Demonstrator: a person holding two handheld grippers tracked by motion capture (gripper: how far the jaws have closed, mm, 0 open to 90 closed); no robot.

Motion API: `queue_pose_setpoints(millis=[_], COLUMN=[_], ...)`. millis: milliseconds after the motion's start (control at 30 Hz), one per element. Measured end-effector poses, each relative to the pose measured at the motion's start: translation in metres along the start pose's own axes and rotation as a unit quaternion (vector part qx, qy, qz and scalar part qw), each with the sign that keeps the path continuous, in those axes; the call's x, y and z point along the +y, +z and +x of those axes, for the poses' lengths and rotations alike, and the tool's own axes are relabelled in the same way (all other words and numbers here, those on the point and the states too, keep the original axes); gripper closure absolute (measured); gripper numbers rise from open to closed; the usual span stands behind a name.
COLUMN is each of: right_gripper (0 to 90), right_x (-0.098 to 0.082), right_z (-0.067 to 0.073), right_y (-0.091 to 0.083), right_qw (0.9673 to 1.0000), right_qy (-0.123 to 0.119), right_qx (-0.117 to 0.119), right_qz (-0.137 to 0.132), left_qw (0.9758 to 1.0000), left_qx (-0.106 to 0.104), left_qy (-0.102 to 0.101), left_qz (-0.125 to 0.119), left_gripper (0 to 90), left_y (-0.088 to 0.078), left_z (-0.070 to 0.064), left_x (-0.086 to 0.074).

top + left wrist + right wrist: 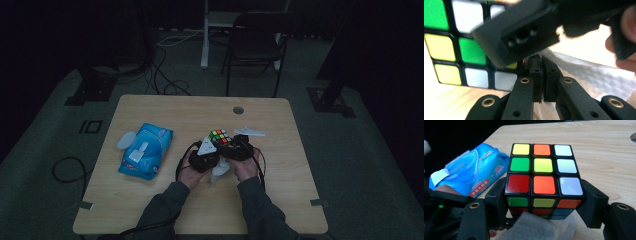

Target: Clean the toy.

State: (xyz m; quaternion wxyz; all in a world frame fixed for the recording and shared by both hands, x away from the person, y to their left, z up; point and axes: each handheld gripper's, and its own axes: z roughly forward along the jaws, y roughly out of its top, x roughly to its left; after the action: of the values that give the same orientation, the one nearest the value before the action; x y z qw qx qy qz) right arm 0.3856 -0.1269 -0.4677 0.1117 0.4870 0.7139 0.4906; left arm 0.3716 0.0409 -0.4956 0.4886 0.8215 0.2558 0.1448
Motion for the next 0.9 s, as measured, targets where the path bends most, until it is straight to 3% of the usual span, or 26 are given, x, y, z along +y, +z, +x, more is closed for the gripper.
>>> queue_pose_setpoints(millis=[267, 700, 900], right_gripper=[34.2, 34.2, 34.2], right_x=[0.0, 0.001, 0.0], right_z=[0.0, -0.006, -0.001], right_y=[0.001, -0.004, -0.002], right_qw=[1.0, 1.0, 1.0], right_qy=[0.002, 0.006, 0.004], right_qx=[0.003, -0.004, -0.001], right_qz=[0.003, -0.004, -0.002], left_qw=[0.9998, 0.9998, 0.9996], left_qx=[-0.004, 0.003, 0.001], left_qy=[-0.001, -0.003, -0.009], left_qz=[-0.018, -0.019, -0.025], left_gripper=[87.8, 87.8, 87.8], left_y=[-0.006, -0.018, -0.017], left_z=[0.0, 0.002, 0.001], left_x=[0.003, -0.003, -0.001])
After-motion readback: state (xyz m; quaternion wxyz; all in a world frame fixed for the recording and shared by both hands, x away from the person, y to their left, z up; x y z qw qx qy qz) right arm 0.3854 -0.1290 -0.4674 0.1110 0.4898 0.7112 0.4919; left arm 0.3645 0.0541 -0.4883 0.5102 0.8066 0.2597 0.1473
